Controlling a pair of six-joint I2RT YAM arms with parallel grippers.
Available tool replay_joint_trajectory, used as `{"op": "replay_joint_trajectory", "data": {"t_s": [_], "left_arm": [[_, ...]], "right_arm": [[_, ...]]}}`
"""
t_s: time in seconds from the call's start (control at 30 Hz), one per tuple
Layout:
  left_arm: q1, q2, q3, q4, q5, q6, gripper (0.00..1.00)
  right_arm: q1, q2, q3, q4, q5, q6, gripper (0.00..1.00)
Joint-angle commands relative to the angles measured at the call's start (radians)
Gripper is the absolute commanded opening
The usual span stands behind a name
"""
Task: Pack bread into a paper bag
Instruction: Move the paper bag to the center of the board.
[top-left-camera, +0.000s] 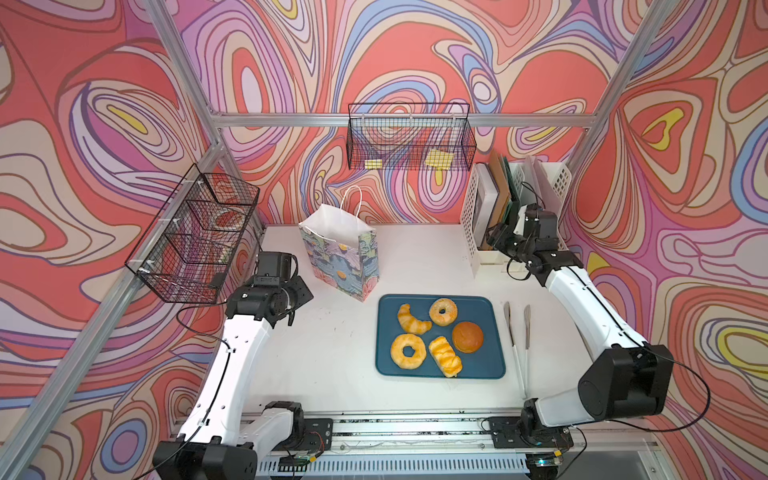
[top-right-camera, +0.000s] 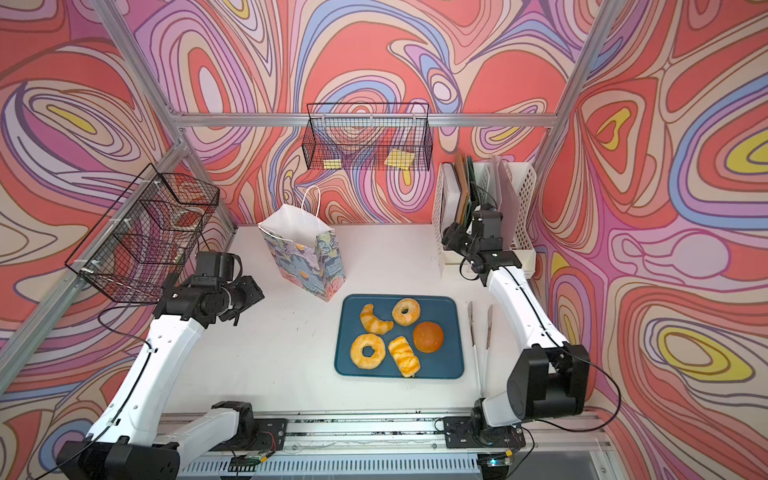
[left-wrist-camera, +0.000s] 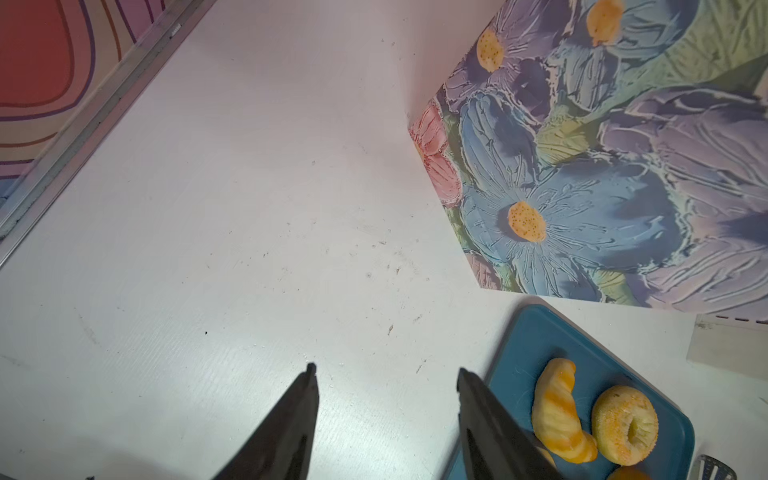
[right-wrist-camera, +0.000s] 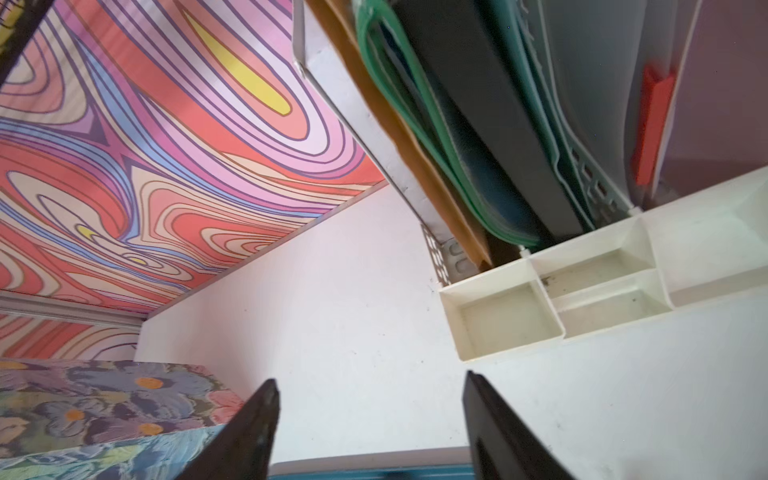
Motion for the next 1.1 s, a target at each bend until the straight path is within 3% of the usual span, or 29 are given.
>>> {"op": "replay_joint_trajectory", "data": {"t_s": [0.0,0.07,0.17,0.43,0.57,0.7,0.83,1.07], "left_arm": [[0.001,-0.060,0.045,-0.085,-0.016,0.004,0.62],[0.000,-0.072,0.093,-0.101,-0.015,0.048,0.65],[0.000,-0.003,0.285,-0.174,0.008,0.158,0.65],[0.000,0.398,1.037,-0.387,0.001,0.289,0.71],[0.000,0.616,1.256,-0.332,0.069,0.378,0.71],[0.000,0.828,1.371,-0.288,0.086,0.480,0.71],[0.008,0.967,1.371,-0.232,0.056,0.524,0.72],[0.020,1.081,1.380,-0.145,-0.022,0.531,0.71]], "right_arm": [[0.005,-0.008,0.007,0.012,-0.109,-0.023,0.85],[0.006,0.009,0.026,0.012,-0.179,-0.022,0.95],[0.011,0.030,0.036,0.047,-0.249,-0.021,0.97],[0.020,0.109,0.018,0.157,-0.328,0.064,0.96],[0.024,0.139,-0.001,0.192,-0.358,0.085,0.96],[0.030,0.148,-0.012,0.195,-0.382,0.082,0.96],[0.035,0.137,-0.034,0.190,-0.376,0.061,0.95],[0.035,0.144,-0.049,0.168,-0.355,0.036,0.95]]}}
